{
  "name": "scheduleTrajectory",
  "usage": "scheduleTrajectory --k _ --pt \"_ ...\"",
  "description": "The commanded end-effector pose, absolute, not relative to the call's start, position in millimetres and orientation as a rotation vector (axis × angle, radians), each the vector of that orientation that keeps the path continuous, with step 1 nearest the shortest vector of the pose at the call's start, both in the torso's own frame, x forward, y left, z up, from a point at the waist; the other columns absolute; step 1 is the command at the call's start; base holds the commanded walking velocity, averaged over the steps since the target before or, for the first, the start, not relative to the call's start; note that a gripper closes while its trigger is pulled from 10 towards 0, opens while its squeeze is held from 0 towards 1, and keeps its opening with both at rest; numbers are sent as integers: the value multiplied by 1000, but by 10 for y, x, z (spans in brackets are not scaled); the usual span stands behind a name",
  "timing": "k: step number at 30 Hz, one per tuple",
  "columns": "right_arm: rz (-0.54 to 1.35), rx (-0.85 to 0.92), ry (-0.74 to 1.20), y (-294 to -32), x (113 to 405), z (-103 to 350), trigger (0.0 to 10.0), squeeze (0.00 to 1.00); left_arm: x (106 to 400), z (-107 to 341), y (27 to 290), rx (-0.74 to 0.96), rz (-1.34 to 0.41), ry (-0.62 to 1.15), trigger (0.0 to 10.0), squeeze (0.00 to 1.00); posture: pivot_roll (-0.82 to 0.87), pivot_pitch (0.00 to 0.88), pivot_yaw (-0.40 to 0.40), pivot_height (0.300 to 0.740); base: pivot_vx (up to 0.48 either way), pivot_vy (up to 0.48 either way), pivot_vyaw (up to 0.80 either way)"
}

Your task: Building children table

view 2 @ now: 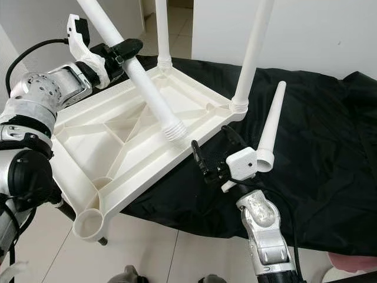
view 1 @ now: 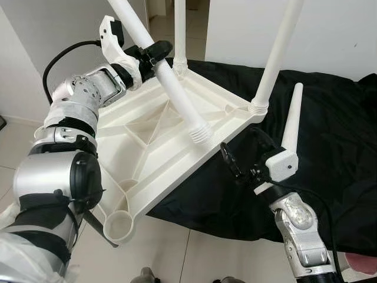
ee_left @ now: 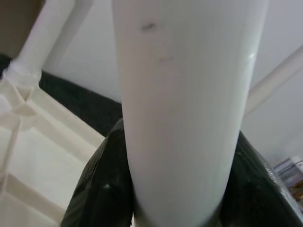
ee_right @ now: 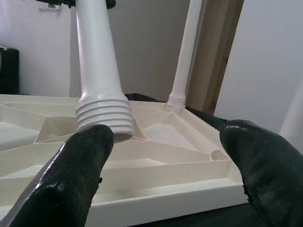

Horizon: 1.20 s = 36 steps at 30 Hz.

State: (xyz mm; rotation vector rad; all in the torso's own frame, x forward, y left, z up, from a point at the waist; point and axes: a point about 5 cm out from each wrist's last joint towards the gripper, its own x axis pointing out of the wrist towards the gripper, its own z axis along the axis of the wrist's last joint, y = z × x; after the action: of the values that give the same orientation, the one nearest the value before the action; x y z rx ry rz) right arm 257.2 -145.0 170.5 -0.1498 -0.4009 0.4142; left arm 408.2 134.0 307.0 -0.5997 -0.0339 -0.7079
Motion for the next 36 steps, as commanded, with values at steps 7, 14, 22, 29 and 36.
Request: scheduleTrajectory --k 7,14,22,29,36 --pt "425 -194 -312 -1401 2773 1818 10000 0 4022 3146 1182 -445 -718 -144 10000 0 -77 0 12 740 0 0 0" --pt "449 -195 -279 -1315 2882 1924 10000 0 3966 3107 1047 -345 -689 -212 10000 0 -78 0 13 740 0 0 0" --pt "512 -167 -222 -1114 3008 1953 10000 0 3806 3124 782 -234 -738 -310 10000 0 -65 0 17 740 0 0 0" --pt "524 -212 -176 -931 3158 1948 10000 0 3637 3173 513 -157 -801 -368 10000 0 -48 0 15 740 0 0 0" --pt "435 -294 -166 -876 3359 2007 10000 0 3511 3202 367 -120 -836 -408 10000 0 -28 0 11 740 0 0 0"
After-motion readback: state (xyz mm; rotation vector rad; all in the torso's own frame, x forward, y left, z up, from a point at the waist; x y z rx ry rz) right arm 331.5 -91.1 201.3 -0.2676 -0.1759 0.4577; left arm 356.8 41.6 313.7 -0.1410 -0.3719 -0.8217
